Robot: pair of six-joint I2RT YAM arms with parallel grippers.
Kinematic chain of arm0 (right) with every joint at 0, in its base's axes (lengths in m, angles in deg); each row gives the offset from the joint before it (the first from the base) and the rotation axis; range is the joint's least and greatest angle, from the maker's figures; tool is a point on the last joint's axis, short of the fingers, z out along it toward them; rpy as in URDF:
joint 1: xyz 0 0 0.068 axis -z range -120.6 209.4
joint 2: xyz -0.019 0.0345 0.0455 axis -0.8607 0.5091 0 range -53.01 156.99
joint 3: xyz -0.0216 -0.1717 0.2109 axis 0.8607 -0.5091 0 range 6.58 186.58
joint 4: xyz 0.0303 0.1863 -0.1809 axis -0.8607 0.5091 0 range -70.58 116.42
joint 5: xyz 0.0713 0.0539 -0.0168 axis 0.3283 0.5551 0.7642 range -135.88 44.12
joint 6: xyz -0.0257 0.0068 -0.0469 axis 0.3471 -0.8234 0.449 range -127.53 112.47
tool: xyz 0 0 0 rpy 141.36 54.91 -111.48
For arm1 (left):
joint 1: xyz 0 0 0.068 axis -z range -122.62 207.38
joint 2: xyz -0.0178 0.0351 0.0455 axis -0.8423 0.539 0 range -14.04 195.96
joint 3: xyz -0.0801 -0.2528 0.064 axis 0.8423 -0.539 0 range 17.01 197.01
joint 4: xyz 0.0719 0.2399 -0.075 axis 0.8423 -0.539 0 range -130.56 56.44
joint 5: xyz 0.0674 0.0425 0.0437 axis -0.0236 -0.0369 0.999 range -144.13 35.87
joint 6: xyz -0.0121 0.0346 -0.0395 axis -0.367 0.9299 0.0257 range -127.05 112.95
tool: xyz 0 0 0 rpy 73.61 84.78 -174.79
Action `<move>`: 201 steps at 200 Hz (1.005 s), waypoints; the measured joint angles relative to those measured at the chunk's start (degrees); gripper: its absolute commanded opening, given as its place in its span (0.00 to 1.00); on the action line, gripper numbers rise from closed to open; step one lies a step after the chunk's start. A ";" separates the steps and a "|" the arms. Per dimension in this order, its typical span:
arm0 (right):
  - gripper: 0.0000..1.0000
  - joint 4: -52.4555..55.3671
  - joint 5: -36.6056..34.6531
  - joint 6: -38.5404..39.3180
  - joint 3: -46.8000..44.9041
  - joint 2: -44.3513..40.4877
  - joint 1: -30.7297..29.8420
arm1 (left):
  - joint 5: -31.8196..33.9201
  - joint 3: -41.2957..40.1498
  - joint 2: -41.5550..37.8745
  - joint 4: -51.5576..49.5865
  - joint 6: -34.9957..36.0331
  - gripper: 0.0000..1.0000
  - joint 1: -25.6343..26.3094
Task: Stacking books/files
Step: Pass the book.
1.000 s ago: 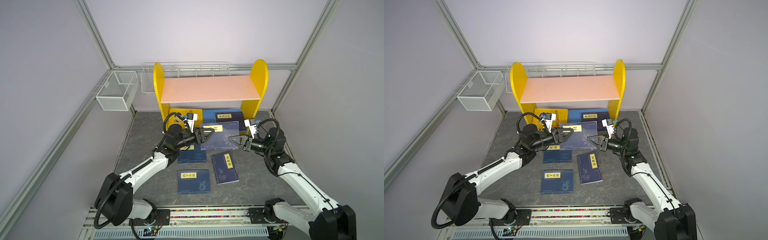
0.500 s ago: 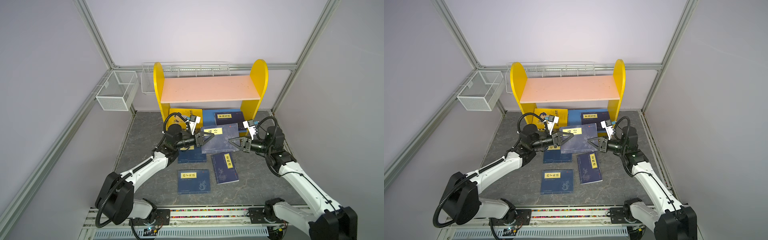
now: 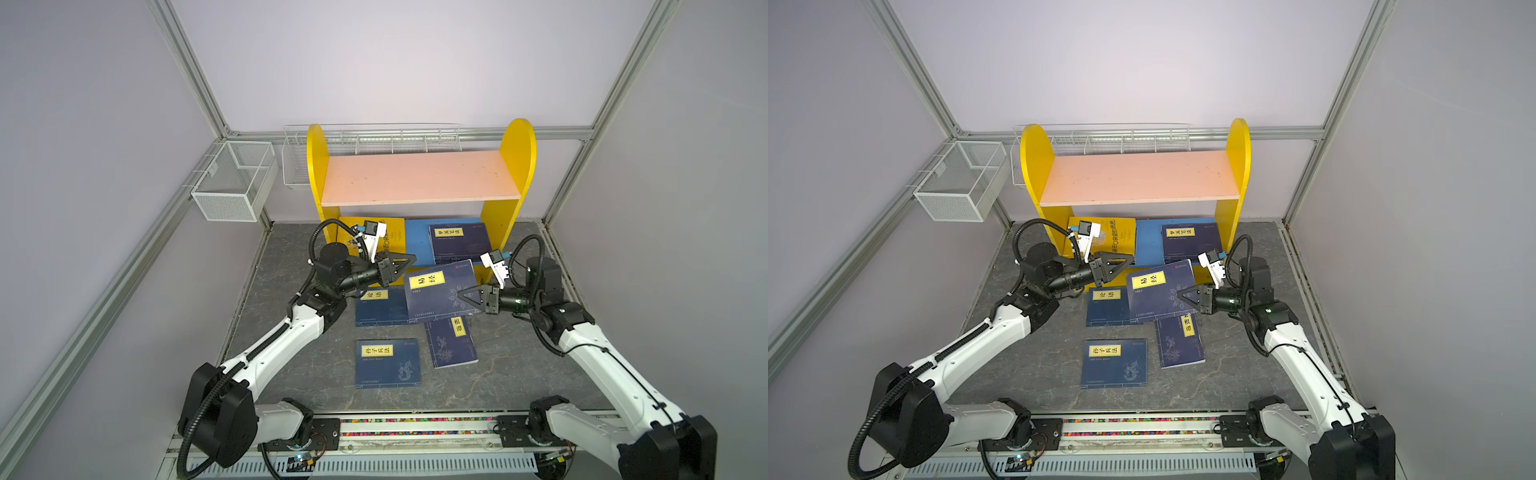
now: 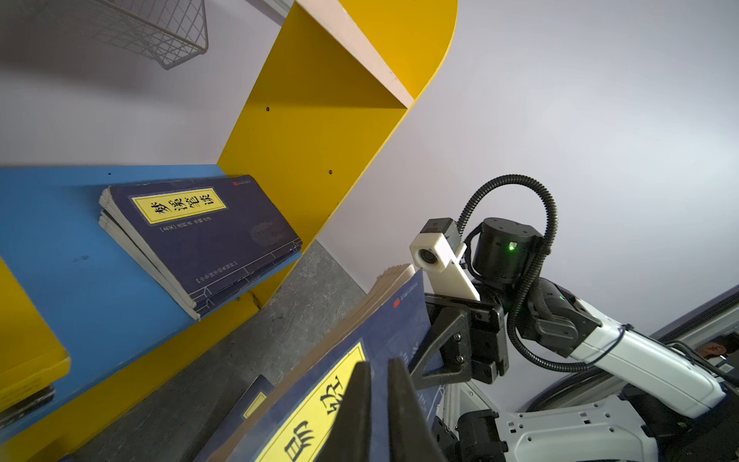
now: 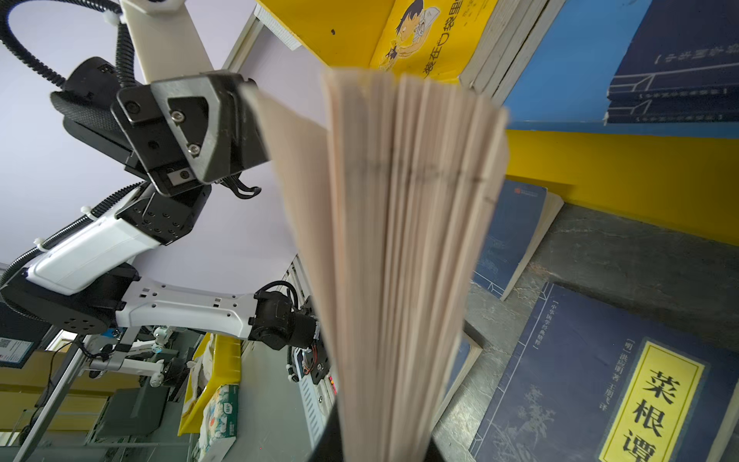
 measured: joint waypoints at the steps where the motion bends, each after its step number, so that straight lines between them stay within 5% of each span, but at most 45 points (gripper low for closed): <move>1: 0.06 0.02 0.00 0.02 0.02 0.00 0.00 | 0.15 0.00 0.00 -0.07 0.07 0.11 0.00; 66: 0.06 0.42 0.31 0.26 4.35 -0.94 3.13 | 5.62 -0.11 -0.02 -7.39 2.93 0.51 0.00; 128: 0.06 -7.48 2.19 -5.22 5.20 -0.31 5.31 | -2.67 -0.83 1.79 -6.73 2.19 0.64 0.00; 158: 0.06 -10.49 3.19 -7.21 5.31 0.72 5.49 | -5.70 -0.83 5.11 -6.29 1.66 0.61 0.00; 201: 0.06 -11.96 3.30 -8.31 5.97 2.99 5.53 | -7.63 -0.81 6.56 -1.49 -1.31 0.23 0.09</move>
